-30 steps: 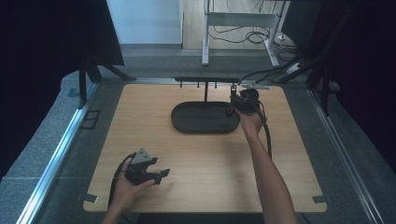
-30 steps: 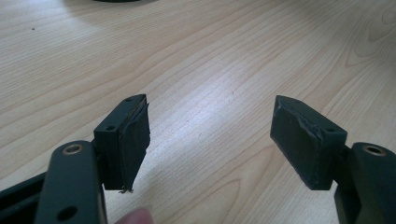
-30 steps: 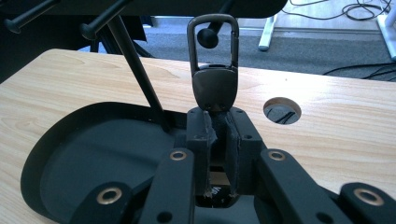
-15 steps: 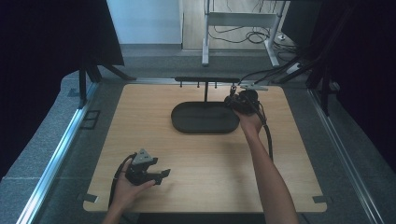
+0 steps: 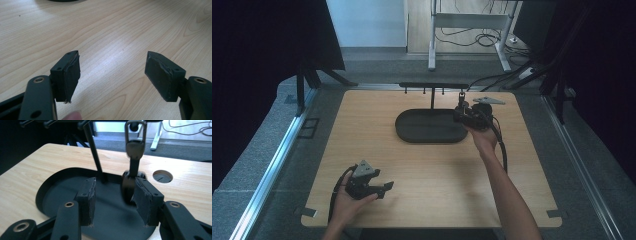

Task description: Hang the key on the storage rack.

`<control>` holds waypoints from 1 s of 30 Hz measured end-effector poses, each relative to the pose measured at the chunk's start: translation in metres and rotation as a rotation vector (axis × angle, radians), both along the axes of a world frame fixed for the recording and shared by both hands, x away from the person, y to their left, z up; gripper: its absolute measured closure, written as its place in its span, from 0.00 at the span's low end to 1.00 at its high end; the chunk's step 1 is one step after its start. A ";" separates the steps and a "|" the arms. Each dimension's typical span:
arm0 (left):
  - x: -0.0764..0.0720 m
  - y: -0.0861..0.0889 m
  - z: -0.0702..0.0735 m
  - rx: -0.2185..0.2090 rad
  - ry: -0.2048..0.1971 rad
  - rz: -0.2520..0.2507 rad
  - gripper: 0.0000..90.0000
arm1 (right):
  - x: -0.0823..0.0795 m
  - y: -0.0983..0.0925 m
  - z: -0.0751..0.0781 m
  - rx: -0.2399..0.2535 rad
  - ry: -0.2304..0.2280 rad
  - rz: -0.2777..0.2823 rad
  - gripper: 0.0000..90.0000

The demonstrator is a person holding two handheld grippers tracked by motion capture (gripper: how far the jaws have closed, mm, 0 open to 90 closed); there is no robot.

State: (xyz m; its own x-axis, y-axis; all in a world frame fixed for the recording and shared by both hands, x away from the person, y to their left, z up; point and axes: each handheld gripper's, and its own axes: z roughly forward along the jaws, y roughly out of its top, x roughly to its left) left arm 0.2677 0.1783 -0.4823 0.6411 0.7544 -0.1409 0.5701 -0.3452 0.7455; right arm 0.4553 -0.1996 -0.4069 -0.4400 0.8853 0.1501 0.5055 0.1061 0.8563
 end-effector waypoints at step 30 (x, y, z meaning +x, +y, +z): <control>0.000 -0.002 -0.001 0.009 0.000 -0.007 0.32 | -0.104 -0.042 -0.030 0.025 0.003 0.165 0.57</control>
